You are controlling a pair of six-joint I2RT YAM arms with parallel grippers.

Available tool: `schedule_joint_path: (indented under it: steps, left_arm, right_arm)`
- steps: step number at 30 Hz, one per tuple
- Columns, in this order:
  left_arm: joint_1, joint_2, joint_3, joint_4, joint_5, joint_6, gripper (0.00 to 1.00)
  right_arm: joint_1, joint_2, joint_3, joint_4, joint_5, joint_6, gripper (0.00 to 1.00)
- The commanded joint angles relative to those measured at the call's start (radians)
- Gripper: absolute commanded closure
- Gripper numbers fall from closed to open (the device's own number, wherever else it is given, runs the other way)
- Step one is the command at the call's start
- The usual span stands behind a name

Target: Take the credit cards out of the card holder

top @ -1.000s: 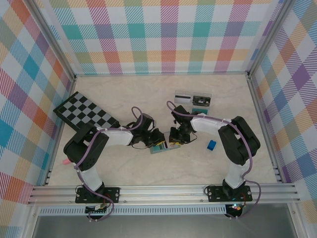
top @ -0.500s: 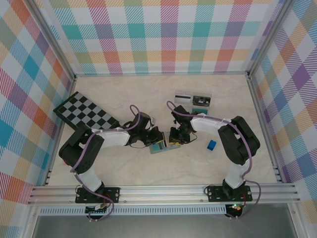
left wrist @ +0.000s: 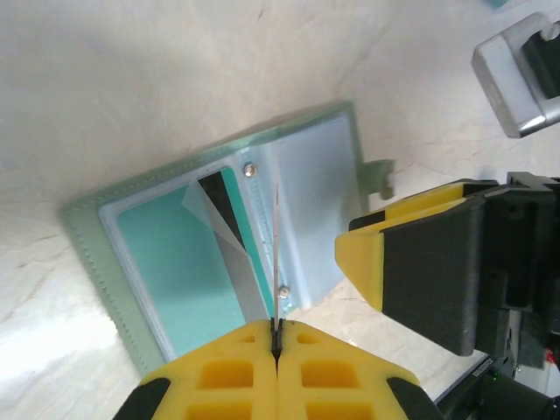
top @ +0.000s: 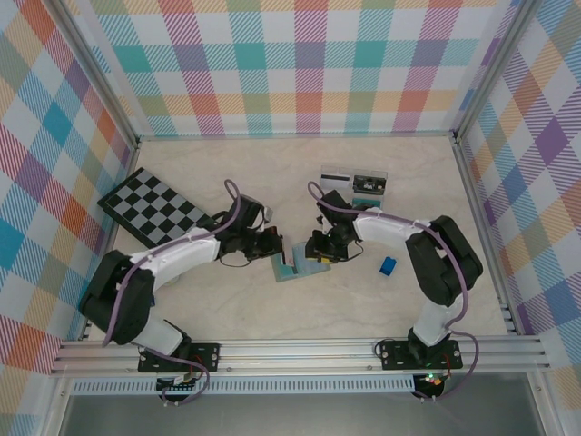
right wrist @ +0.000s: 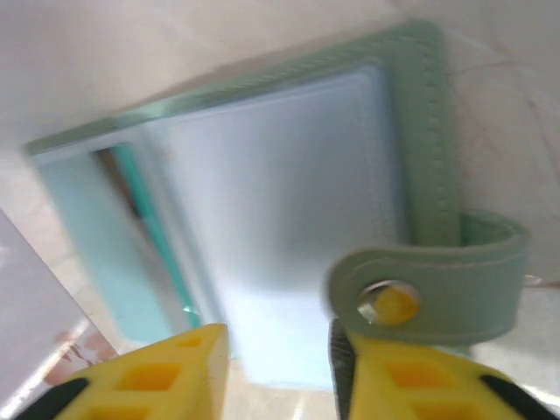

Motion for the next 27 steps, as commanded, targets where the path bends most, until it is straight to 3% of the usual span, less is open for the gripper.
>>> schedule_joint_path:
  steps: [1,7,14,21,27]
  left_arm:
    - [0.017,-0.087,0.054,-0.134,-0.048,0.073,1.00]
    - [0.021,-0.200,0.059,-0.046,-0.031,-0.033,1.00]
    - [0.020,-0.237,0.046,0.153,0.025,-0.192,1.00]
    - [0.021,-0.221,0.029,0.295,0.107,-0.292,1.00]
    - [0.022,-0.221,0.023,0.302,0.118,-0.292,1.00]
  right_arm:
    - [-0.019,-0.113,0.012,0.062,-0.106,-0.030,0.55]
    - [-0.083,-0.227,0.003,0.154,-0.254,0.012,0.38]
    - [-0.146,-0.235,0.015,0.270,-0.466,0.094,0.21]
    - [-0.152,-0.233,0.030,0.355,-0.576,0.153,0.23]
    - [-0.167,-0.231,0.032,0.393,-0.615,0.183,0.32]
